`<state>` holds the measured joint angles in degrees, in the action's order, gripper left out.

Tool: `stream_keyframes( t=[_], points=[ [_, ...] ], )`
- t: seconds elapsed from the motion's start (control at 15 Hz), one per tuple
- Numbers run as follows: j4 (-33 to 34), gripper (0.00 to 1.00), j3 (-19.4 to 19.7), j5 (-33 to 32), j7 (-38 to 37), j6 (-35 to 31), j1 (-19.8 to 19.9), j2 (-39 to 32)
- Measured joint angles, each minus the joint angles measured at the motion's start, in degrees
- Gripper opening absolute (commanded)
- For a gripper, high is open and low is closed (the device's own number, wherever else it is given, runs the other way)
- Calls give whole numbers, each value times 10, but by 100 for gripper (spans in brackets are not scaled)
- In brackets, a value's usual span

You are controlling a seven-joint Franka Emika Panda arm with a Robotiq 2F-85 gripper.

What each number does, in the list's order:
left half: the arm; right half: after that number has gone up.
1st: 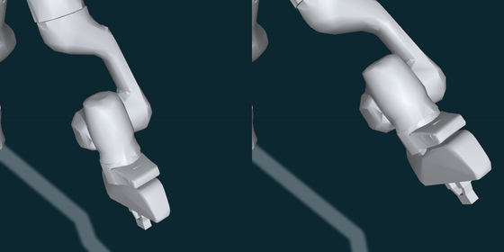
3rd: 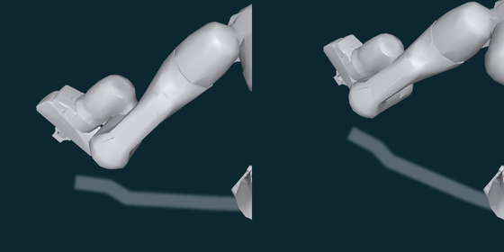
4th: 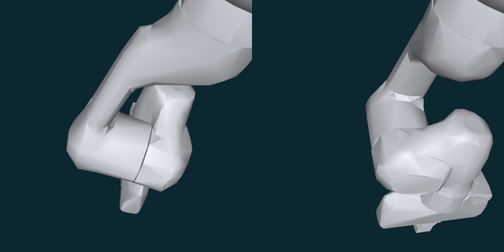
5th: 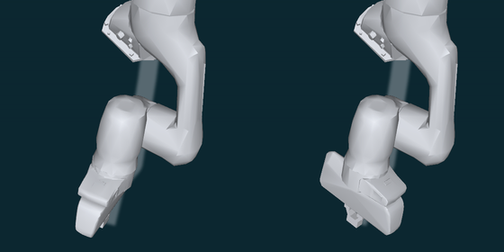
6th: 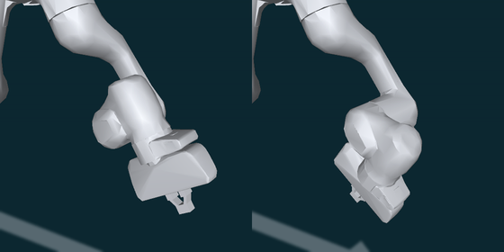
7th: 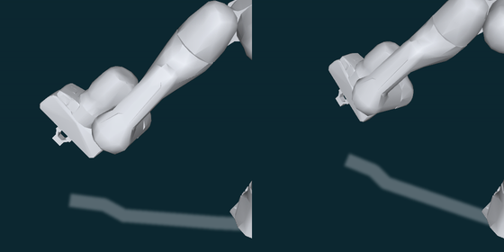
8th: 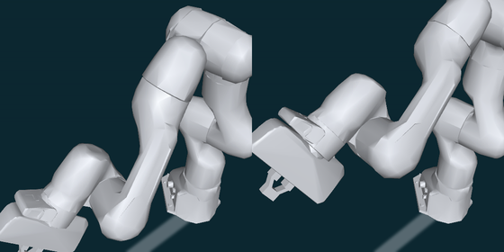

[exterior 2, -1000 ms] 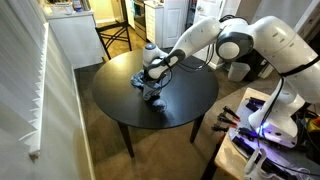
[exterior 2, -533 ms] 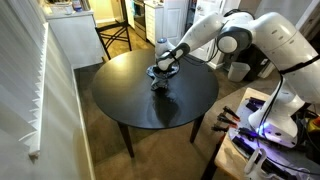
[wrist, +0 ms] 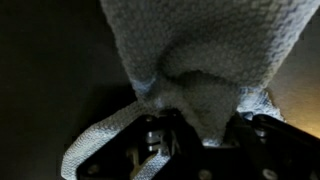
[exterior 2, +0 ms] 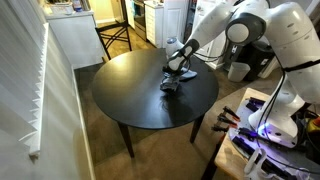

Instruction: Use the towel to clean the table

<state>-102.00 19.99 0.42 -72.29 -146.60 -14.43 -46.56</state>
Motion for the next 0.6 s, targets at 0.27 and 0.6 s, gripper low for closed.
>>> stream_keyframes(
  t=[0.27,0.6],
  points=[
    [-105,7,-19,-36,-1,0,-22,66],
    [-145,8,-101,-83,1,9,-72,103]
  ],
)
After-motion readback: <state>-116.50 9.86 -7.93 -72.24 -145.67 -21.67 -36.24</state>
